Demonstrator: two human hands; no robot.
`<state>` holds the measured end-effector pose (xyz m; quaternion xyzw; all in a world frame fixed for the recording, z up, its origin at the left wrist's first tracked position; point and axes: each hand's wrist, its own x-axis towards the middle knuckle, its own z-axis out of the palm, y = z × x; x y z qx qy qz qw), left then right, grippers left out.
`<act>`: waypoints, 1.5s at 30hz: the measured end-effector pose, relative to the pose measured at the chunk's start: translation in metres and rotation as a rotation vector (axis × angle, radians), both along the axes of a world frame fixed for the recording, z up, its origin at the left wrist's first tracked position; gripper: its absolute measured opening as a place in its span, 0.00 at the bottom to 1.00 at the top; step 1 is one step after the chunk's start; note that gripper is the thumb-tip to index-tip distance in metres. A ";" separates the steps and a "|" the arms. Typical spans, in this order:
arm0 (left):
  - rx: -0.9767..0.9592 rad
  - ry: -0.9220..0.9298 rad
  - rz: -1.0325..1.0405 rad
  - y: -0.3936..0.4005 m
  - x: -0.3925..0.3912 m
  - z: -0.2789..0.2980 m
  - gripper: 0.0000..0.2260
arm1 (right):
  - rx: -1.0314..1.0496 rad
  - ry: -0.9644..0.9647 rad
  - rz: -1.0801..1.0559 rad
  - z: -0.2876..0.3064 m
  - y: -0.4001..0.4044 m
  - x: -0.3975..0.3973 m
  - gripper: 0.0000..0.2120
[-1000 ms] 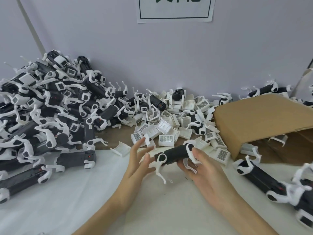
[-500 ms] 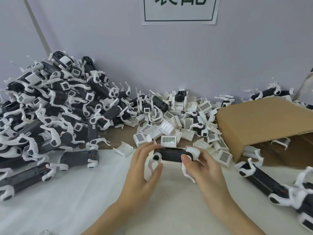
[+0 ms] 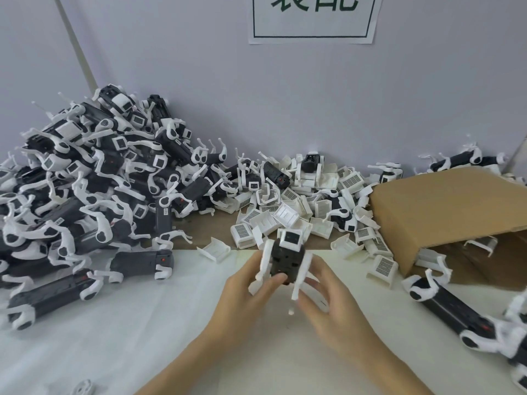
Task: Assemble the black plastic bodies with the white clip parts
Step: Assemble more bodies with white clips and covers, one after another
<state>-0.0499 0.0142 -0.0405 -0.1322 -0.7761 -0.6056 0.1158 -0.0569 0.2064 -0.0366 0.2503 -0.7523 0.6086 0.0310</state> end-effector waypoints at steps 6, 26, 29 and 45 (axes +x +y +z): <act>-0.183 0.208 0.048 0.004 0.004 0.000 0.18 | 0.032 0.101 -0.151 -0.004 0.004 -0.005 0.25; 0.289 -0.035 -0.123 0.001 0.010 0.010 0.17 | 0.444 0.577 -0.325 0.004 0.014 -0.006 0.32; 0.164 -0.046 -0.105 0.002 0.011 0.008 0.16 | 0.508 0.651 -0.405 0.004 0.019 -0.009 0.32; -0.172 0.146 -0.035 0.001 0.008 0.003 0.33 | 0.286 0.210 -0.155 0.011 0.054 -0.015 0.37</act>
